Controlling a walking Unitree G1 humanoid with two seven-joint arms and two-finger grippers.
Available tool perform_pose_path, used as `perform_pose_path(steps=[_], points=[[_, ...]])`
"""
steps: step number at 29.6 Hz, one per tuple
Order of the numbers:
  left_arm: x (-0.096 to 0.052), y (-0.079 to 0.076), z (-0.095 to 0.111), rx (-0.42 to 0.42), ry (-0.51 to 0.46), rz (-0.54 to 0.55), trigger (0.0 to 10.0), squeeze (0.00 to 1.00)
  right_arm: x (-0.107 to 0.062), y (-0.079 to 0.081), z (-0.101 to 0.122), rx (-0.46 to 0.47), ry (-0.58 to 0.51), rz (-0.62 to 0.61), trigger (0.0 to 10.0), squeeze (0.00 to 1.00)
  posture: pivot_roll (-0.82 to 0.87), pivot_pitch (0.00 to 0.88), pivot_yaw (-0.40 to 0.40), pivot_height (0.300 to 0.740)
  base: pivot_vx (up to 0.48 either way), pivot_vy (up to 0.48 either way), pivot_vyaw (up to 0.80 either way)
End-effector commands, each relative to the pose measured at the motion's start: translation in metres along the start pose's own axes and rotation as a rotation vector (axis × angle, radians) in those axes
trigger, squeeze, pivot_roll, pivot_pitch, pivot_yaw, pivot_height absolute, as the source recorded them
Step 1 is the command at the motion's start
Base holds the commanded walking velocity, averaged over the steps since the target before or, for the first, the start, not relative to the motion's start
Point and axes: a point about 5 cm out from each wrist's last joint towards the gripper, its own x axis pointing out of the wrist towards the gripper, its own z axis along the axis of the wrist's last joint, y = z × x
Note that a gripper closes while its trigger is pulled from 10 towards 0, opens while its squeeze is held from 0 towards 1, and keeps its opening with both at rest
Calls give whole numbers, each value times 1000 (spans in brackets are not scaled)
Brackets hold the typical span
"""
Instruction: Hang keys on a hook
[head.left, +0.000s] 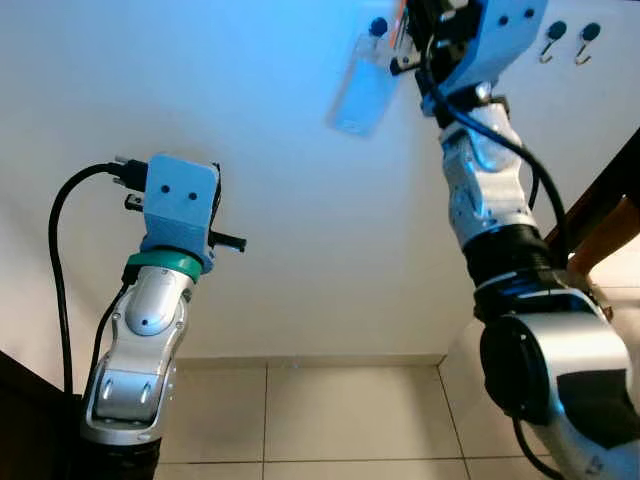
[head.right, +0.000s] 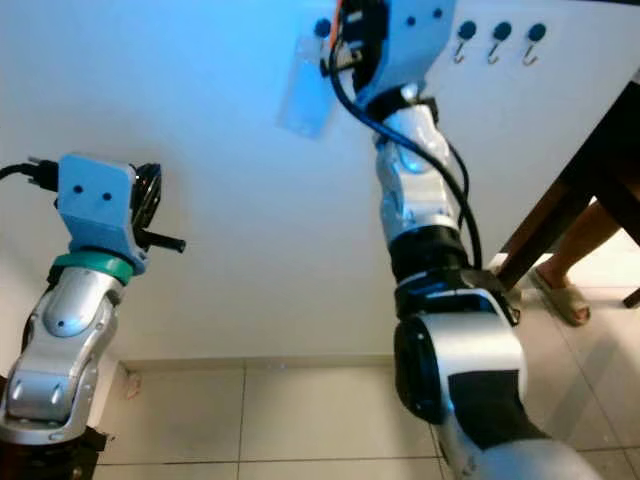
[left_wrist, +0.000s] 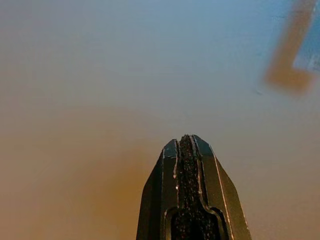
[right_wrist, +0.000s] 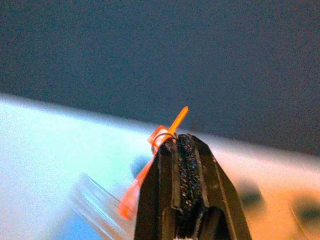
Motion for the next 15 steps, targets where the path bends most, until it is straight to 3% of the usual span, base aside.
perform_pose_path(steps=[1,5,15], points=[[-2,0,-5,2,20,-1,10000,0,-7,-6,-8,1,41,-36,10000,0,0,40,68,740,0,0,0],[-1,-2,-5,0,18,-7,10000,0,-9,-6,-11,8,51,-25,10000,0,-11,35,74,740,0,0,0],[-1,-4,-3,-5,11,-6,10000,0,14,15,-7,44,93,32,10000,0,15,33,56,740,0,0,0]])
